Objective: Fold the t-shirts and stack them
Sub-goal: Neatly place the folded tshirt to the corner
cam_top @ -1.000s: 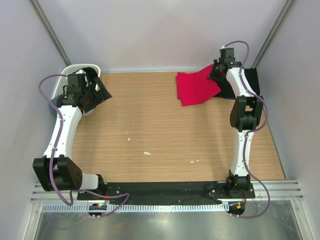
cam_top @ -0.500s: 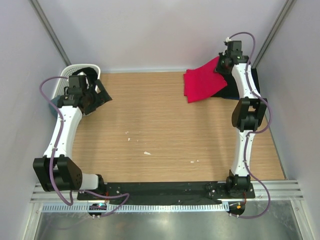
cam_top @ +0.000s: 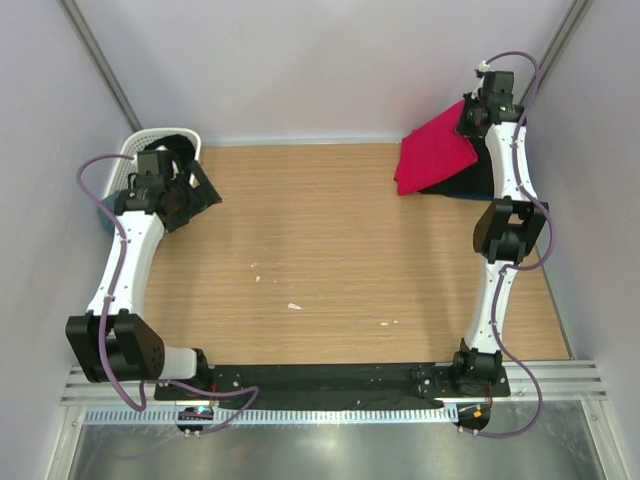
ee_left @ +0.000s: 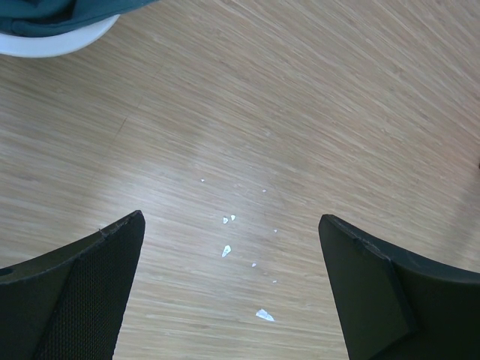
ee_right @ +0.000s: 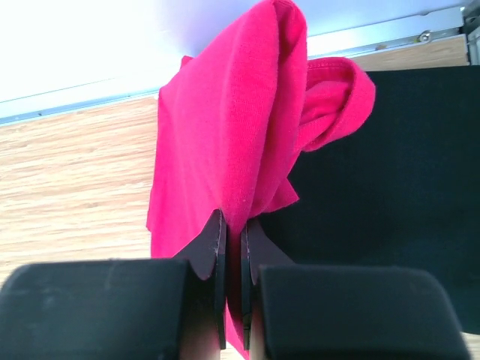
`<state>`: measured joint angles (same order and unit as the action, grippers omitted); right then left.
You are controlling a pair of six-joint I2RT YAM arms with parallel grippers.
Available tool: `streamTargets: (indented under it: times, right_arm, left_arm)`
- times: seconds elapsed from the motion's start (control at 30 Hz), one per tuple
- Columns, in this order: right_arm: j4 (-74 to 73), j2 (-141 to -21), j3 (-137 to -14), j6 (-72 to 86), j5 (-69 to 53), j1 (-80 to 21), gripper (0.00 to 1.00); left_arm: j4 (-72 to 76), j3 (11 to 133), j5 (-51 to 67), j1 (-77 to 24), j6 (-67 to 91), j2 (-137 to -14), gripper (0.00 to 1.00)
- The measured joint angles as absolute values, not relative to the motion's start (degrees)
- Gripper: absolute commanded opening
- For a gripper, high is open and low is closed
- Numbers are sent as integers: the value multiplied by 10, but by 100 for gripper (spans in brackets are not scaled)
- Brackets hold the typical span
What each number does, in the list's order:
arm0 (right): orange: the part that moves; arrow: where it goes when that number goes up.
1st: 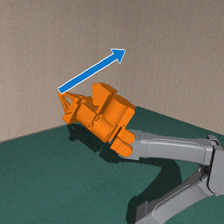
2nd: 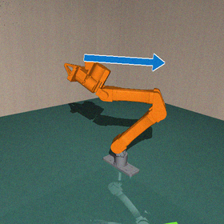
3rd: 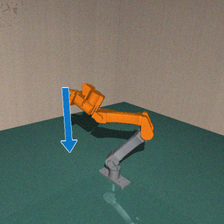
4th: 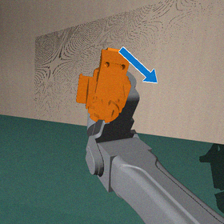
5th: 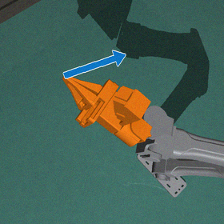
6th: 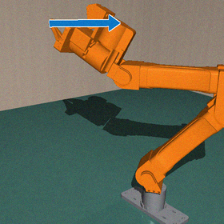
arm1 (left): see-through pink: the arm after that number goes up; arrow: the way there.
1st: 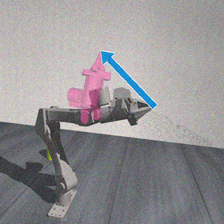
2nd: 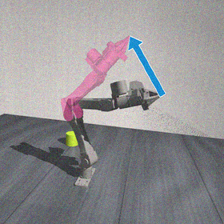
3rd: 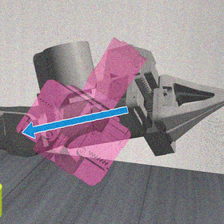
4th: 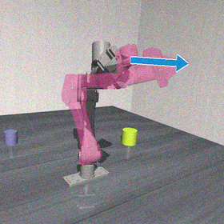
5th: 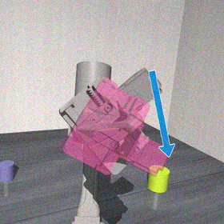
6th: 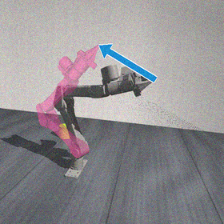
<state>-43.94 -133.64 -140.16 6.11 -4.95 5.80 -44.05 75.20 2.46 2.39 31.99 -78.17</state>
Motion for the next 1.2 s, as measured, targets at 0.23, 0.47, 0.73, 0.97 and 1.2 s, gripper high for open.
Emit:
streamTargets:
  times: [0.23,0.47,0.73,0.97,1.2]
  right_arm:
    - [-442,-1336,-1414,41,-52,60,1]
    - [-443,-1336,-1423,27,-53,68,1]
    - [-442,-1336,-1429,17,-53,104,1]
    - [-434,-1336,-1429,8,-57,124,1]
    - [-407,-1354,-1426,-25,-57,141,1]
  left_arm:
    - [-440,752,19,24,328,-782,99]
    - [-435,752,11,24,330,-778,99]
    - [-434,748,11,24,340,-768,99]
    - [-431,747,11,24,345,-772,98]
    - [-431,747,9,24,349,-783,97]
